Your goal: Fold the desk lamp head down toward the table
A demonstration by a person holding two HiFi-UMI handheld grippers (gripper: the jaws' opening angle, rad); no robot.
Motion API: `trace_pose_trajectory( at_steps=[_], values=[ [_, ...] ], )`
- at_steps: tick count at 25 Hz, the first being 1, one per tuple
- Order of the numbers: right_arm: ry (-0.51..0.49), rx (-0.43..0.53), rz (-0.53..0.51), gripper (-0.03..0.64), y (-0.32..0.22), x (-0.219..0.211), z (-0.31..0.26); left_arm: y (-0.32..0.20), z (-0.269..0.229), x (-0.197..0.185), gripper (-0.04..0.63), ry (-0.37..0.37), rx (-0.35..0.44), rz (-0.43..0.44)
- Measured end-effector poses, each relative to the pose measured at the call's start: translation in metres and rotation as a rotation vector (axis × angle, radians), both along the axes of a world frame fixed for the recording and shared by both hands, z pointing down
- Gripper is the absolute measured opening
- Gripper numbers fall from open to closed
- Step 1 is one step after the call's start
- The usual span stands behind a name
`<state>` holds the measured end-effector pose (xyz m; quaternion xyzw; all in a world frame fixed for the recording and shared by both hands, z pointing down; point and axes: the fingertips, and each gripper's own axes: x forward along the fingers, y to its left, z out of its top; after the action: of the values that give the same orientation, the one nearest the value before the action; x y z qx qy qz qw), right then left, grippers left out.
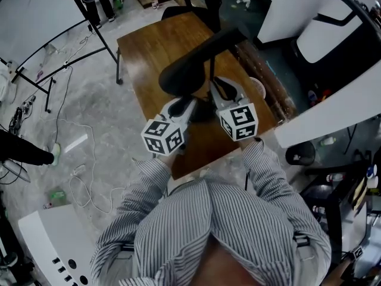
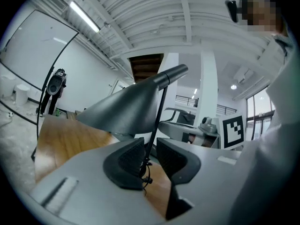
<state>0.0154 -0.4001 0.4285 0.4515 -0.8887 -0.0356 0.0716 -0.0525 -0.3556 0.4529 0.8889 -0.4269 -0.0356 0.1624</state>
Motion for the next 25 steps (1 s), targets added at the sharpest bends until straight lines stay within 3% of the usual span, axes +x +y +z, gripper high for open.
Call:
trace_pose_trajectory(
  at_steps=[3,14,25],
  values=[
    [-0.025,0.011,0.006,0.049,0.014,0.01,-0.003,0.009,0.002,0.003,0.087,-0.053,0.012,-0.006],
    [-0.054,-0.06,0.003,0.027,0.087,0.014,0.004,0.047,0.001,0.039,0.005,-0.068,0.017,0.026],
    [-0.108,-0.157,0.007,0.002,0.107,0.01,0.019,0.064,0.006,0.037,0.005,-0.081,0.005,-0.005]
  ],
)
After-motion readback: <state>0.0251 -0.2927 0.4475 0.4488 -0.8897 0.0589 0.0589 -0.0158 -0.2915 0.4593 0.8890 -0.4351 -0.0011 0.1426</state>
